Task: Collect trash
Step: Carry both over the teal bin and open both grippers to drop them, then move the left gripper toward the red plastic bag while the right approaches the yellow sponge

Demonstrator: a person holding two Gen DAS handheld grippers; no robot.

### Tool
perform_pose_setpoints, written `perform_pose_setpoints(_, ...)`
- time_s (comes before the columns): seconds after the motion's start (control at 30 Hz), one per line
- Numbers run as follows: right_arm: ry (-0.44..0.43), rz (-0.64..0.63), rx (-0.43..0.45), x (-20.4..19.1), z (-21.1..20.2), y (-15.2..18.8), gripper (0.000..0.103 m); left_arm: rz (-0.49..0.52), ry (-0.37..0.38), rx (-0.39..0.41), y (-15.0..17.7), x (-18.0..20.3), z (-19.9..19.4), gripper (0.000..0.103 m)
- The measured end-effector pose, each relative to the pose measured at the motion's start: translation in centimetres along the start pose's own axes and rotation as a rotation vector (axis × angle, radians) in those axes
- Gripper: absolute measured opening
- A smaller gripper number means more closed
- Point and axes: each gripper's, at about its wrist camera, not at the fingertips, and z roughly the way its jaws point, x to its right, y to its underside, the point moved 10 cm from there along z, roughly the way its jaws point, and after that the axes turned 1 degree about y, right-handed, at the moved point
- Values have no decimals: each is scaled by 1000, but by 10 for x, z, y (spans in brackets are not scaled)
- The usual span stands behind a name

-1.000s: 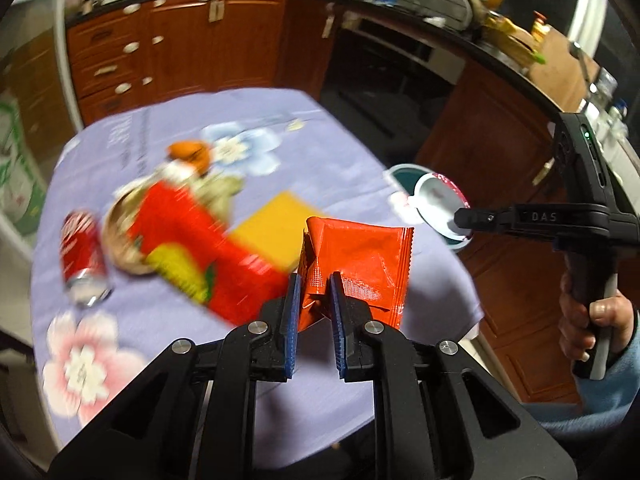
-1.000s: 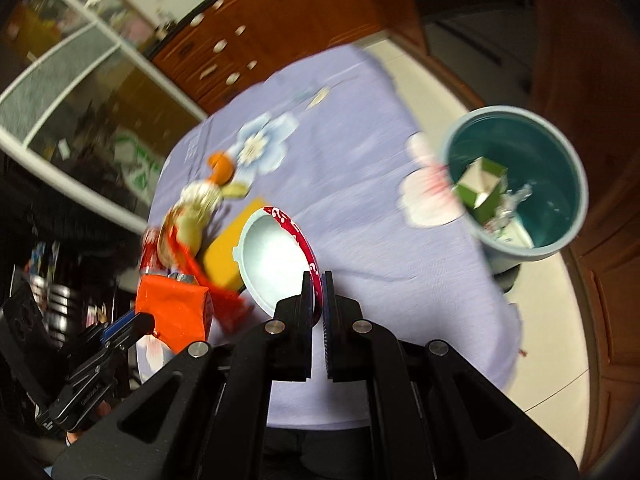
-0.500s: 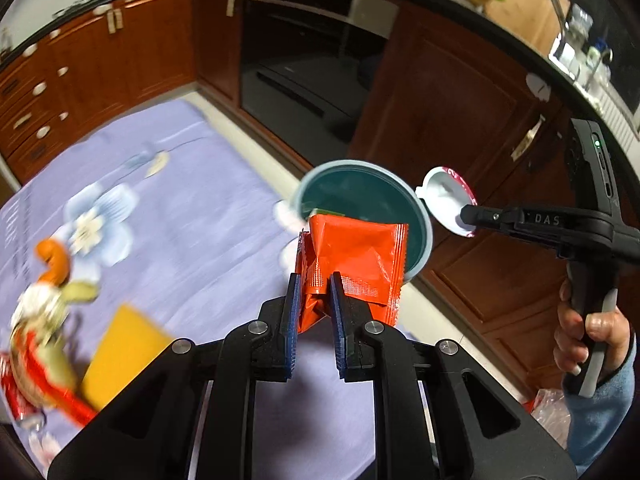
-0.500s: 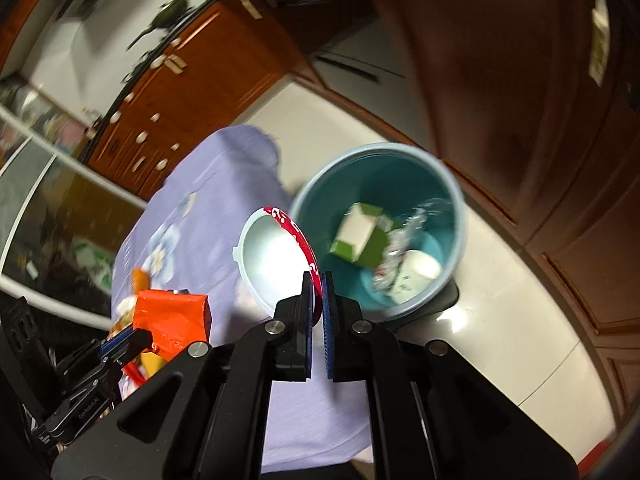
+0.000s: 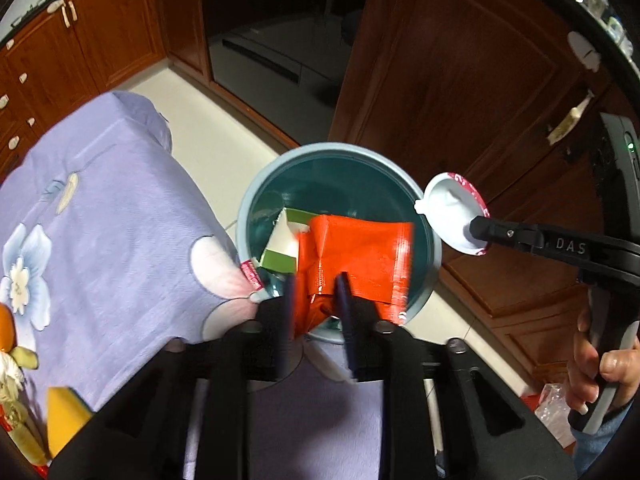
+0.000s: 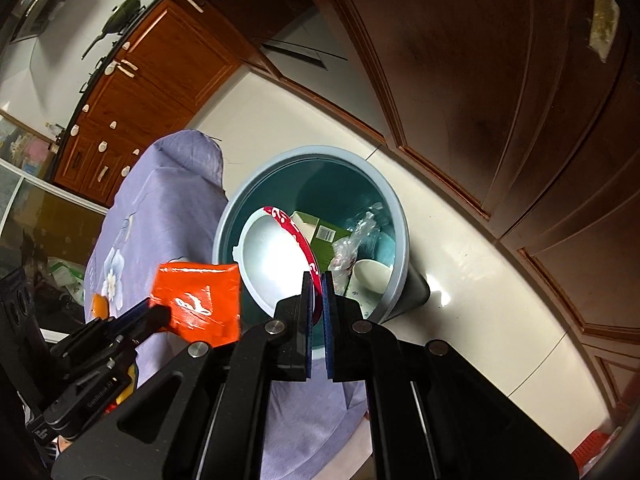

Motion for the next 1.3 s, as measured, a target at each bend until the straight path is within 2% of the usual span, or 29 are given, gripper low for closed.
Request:
perform_pose_setpoints(0.07,1,3,-10,2,4,-1,4,-1,-14,2,-1,-2,4,51)
perform_pose_setpoints(0.2,11,-8,-31,1,13,-3,5,-14,-27,3,-3,-8,6,55)
perform_pose_setpoints(0.33,10,-15,-42,-4,19,-2,10,-40,-37,8,0,-17,0,68)
perform_pose_setpoints(0.37,11,-11,-44,-4,20,-2,18,-43,-43,10,0,-20,-1,72)
perform_pose_setpoints(0.4,10,-9,-43,-4,21,-2,36,-45,-47,13,1,-21,-2,74)
perform_pose_setpoints(0.47,22,-5,-28,-5,20,-4,57,-50,-56,22,2,-25,-6,81)
perform_pose_setpoints(0.53,41,-12,-12,-7,17,-5,66,-56,-64,34,3,-28,-11,87)
perform_pose_setpoints(0.57,50,-11,-11,-7,16,-4,76,-60,-66,41,3,-30,-14,89)
perform_pose_setpoints(0.83,74,-31,-21,-24,14,5,78,-99,-81,86,17,-48,-46,92)
perform_pose_setpoints(1.03,60,-76,-37,-56,15,21,78,-152,-111,115,37,-76,-73,94)
perform_pose_setpoints(1.3,35,-153,-39,-106,11,47,78,-242,-218,173,77,-132,-124,94)
